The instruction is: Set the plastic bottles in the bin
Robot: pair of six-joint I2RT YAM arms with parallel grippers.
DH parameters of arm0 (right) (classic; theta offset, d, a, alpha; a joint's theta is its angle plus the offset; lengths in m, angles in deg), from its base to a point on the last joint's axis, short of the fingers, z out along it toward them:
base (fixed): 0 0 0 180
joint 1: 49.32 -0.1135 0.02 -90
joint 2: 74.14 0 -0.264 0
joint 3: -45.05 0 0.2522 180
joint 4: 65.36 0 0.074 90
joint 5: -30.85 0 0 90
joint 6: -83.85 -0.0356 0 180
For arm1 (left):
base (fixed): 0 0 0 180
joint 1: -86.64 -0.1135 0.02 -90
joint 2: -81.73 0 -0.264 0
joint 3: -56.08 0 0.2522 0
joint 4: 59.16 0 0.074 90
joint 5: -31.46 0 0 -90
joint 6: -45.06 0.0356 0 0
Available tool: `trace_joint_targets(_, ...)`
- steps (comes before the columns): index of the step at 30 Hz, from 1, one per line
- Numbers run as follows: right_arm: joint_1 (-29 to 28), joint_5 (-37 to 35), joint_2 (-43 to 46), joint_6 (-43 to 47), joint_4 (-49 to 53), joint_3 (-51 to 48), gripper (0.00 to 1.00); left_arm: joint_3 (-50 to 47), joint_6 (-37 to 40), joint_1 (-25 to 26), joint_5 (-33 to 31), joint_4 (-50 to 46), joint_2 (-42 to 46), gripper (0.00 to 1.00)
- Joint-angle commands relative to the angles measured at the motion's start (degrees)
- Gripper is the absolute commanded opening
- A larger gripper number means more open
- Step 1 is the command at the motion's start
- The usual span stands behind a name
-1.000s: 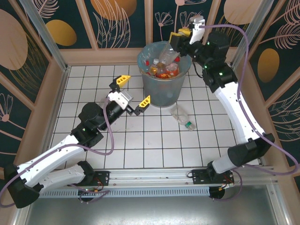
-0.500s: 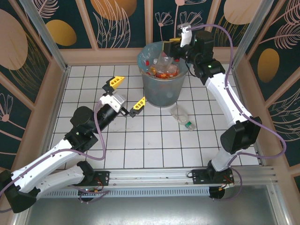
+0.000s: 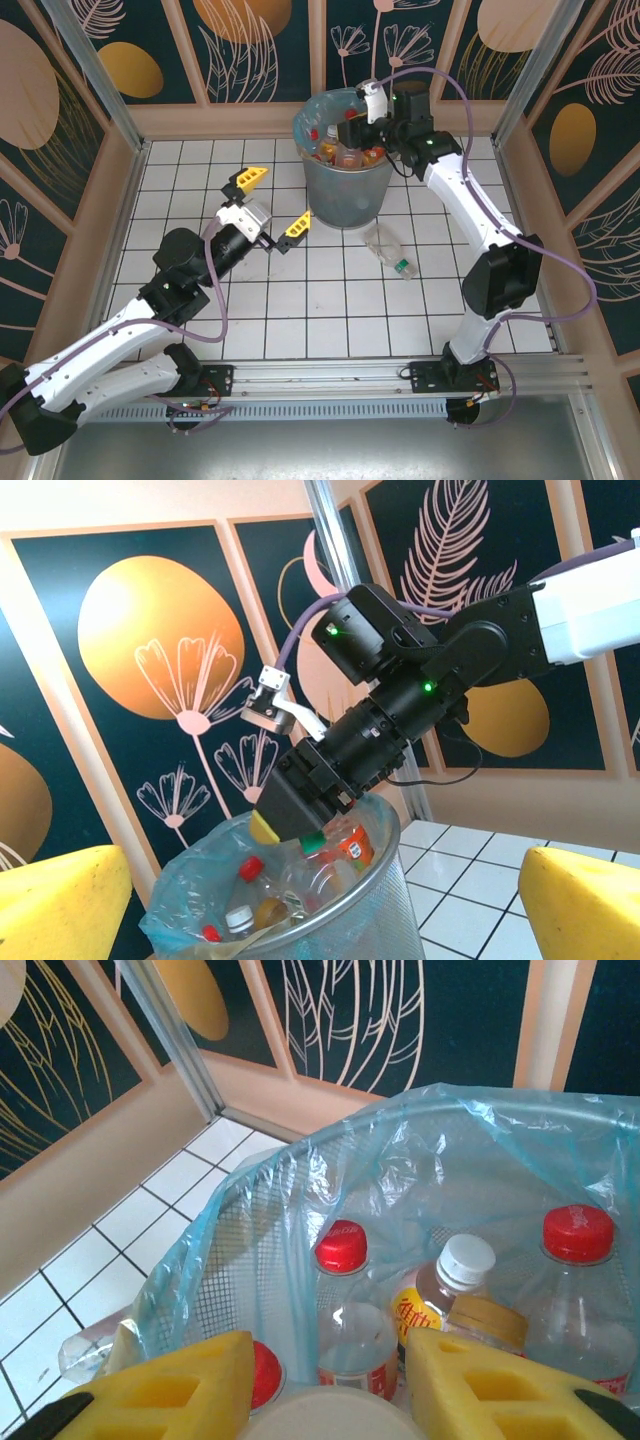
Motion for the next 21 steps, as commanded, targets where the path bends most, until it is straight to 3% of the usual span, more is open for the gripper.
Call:
trace_joint_targets(1,-1.1,1.3,-3.3,2.8,6.8,1.4,0.19,0.1,0.7,0.1,0.5,-0.2,-0.3,0.99)
trace_joint_targets(7,-1.4,-0.4,-6.4,4.1,8.6,0.1,0.19,0.2,1.0,0.1,0.5,-0.7,-0.2,0.99)
trace_joint_targets(13,-1.4,-9.5,-8.4,4.4,9.3,1.4,0.25,-0.1,1.4,0.0,0.0,-0.7,-0.2,0.99)
trace_joint_targets(16,-1.4,-11.9,-9.9,3.3,10.7,6.0,0.37,0.1,1.5,0.1,-0.1,-0.5,-0.5,0.99)
trace_joint_targets(18,-1.4,-12.1,-11.7,2.7,12.2,10.2,0.53,0.1,1.5,0.0,0.0,-0.4,-0.8,0.99)
trace_joint_targets(21,-1.4,-12.6,-13.5,0.7,12.8,15.2,0.63,0.0,1.3,0.1,0.2,-0.4,-0.8,0.99)
